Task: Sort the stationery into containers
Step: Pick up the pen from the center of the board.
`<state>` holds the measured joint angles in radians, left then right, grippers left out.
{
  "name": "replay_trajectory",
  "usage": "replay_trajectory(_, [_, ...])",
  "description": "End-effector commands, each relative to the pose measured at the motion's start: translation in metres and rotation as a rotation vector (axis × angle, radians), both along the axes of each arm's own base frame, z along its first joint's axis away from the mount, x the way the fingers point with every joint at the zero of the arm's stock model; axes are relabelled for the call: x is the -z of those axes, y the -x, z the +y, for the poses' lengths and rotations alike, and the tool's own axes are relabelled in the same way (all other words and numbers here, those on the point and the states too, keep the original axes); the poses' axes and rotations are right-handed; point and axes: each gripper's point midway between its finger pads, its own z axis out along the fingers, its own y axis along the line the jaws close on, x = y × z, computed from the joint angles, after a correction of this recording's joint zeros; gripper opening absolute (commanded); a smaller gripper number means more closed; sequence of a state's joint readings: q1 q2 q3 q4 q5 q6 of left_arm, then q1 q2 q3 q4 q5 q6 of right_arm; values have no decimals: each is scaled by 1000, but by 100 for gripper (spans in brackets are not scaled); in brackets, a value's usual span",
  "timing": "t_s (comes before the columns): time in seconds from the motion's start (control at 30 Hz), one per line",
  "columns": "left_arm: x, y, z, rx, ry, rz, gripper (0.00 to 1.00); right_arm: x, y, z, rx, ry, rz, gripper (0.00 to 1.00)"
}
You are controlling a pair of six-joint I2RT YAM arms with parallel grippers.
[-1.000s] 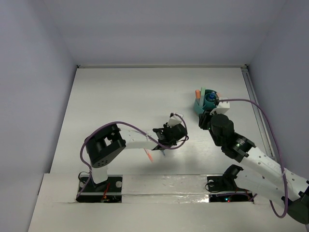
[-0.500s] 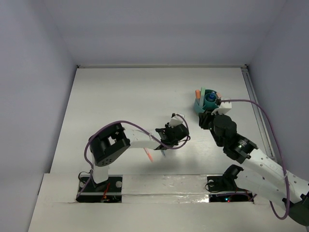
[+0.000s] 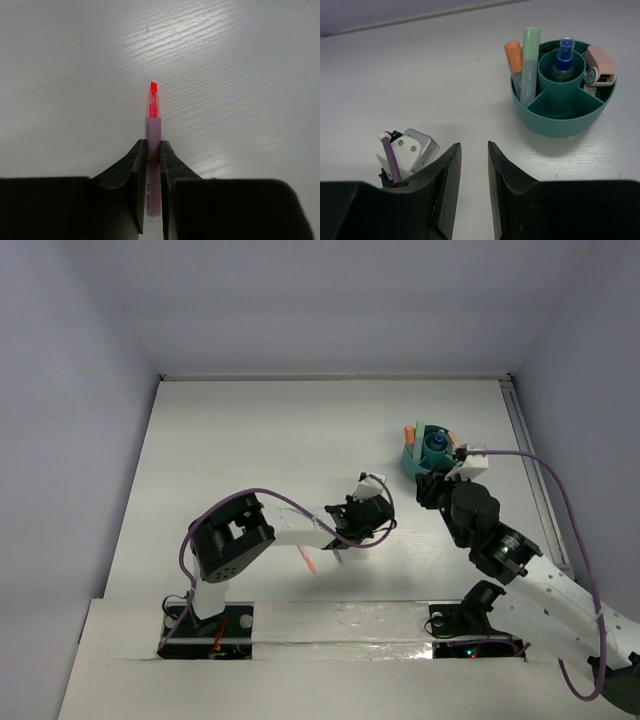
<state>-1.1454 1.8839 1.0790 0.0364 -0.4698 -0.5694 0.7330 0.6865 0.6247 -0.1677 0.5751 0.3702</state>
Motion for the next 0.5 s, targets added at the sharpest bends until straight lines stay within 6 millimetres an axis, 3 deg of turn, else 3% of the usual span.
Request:
replay_trajectory(0.0, [7,8,3,32,-26,23,0,-16,1,-2,0,-48,-49,34])
replay_trajectory(0.07, [-16,7,-9,62,58,-2,0,-14,3,-1,-10,-37,-31,30])
replay_trajectory(0.2, [-76,-2,-18,77,198,-82,0,-21,7,5,-52,-38,-21,2])
replay_trajectory(0.23, [-102,-8,-14,63,253,-114,0,-21,7,7,-62,-39,-19,0])
replay_trajectory(0.3, [-121,-17,0,32,297,-140,0,-22,10,14,-110,-42,-13,0])
replay_trajectory(0.33, [-150,-19,6,22,366,-176,0,-23,11,18,-129,-43,-10,0])
replay_trajectory(0.4, [-165,-23,23,-8,407,-206,0,-25,16,31,-208,-53,-10,0])
replay_trajectory(0.43, [-190,-25,36,-30,465,-243,0,-26,17,37,-243,-60,-14,0])
replay_trajectory(0.47, [-191,-24,46,-42,470,-249,0,-24,23,50,-319,-65,-8,0])
